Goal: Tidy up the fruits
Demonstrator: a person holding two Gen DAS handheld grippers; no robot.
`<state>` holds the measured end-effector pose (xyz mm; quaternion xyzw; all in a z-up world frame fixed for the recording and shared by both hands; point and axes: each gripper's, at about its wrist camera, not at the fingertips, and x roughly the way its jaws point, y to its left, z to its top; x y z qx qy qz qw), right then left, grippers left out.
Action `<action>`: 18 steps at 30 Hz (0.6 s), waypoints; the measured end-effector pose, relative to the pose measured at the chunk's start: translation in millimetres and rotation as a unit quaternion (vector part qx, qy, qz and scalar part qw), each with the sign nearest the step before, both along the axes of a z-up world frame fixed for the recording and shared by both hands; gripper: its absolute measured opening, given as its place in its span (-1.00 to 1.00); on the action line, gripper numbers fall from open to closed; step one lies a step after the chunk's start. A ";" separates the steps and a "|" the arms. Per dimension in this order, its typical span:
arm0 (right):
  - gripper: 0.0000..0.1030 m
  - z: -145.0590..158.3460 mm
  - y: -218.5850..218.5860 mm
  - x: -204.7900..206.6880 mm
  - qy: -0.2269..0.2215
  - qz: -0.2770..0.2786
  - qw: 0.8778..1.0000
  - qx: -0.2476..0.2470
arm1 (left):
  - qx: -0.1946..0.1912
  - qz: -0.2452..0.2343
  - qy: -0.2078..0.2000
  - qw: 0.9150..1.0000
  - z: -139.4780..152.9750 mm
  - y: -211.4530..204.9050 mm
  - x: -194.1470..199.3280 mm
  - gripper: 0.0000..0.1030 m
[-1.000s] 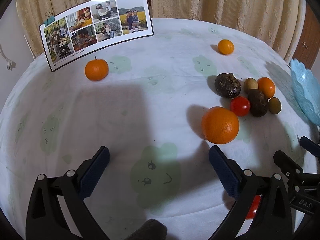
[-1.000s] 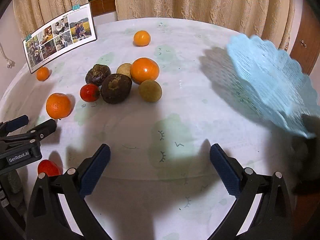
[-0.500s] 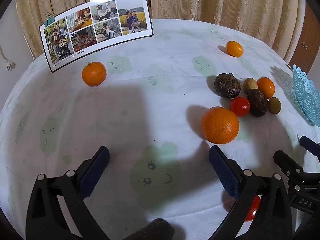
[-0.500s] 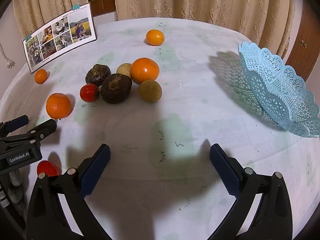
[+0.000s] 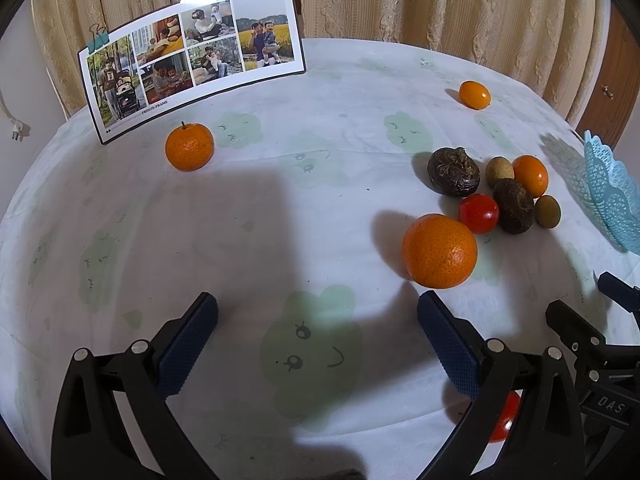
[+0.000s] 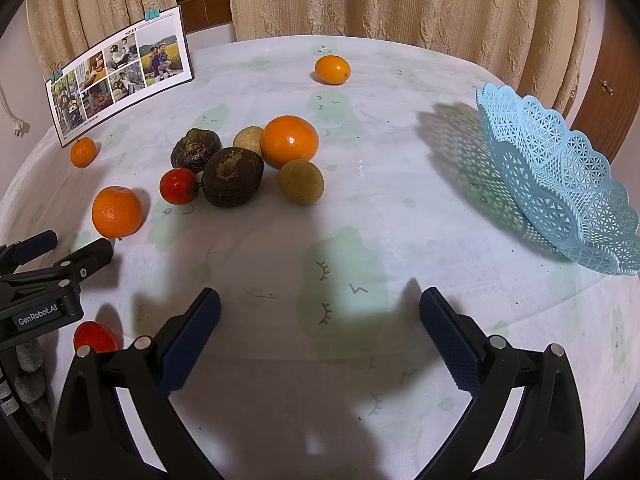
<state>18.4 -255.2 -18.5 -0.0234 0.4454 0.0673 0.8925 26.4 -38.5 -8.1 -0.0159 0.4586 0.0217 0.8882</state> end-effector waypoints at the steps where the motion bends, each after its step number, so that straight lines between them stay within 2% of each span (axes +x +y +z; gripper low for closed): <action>1: 0.96 0.4 -0.1 0.1 0.000 0.000 1.000 0.000 | 0.001 0.000 0.000 1.000 0.1 -0.4 0.2 0.91; 18: 0.96 0.3 -0.2 -0.1 0.000 0.000 1.000 0.000 | 0.004 0.000 0.001 1.000 0.2 -1.5 0.0 0.91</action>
